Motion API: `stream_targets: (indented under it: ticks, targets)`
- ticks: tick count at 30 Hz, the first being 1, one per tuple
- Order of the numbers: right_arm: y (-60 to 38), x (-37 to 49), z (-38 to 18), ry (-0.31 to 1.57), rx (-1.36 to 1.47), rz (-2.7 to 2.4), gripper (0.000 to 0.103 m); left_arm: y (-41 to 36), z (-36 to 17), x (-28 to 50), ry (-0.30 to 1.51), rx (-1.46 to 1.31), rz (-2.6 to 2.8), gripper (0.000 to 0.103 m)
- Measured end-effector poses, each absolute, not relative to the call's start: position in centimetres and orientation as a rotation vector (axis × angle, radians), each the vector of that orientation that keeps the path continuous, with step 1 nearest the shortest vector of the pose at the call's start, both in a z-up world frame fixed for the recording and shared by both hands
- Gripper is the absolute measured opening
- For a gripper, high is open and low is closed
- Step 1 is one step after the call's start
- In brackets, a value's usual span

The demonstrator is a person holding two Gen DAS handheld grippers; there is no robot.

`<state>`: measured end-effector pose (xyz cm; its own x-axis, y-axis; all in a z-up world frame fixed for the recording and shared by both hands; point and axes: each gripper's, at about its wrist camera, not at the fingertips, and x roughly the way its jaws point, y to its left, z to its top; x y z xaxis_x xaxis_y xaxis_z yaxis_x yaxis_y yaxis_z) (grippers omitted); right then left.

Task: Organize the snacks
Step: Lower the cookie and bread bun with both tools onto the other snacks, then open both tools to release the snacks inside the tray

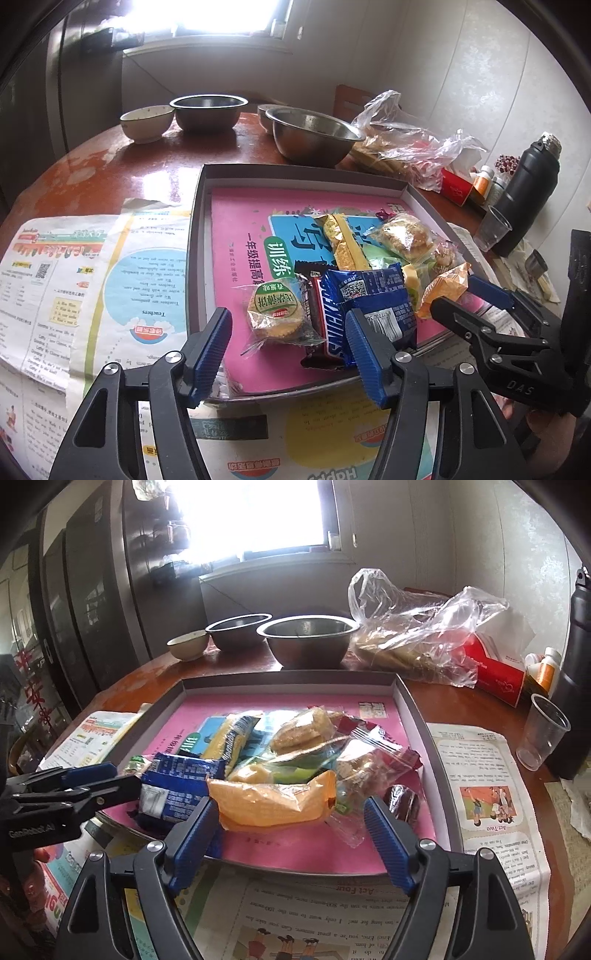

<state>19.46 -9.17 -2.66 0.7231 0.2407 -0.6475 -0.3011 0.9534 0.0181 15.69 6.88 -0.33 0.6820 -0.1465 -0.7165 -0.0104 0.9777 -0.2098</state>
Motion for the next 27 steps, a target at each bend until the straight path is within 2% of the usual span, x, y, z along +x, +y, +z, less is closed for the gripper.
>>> stream_targets:
  ticks: [9,27]
  targets:
    - [-9.1,19.9,-3.3,0.725,-0.089,0.289,0.08,6.8,0.2,15.4,0.809,-0.196,-0.078,0.072]
    - [-9.6,18.4,-0.7,0.648,-0.06,0.292,0.08,6.4,1.7,14.1,0.776,-0.172,-0.065,0.072]
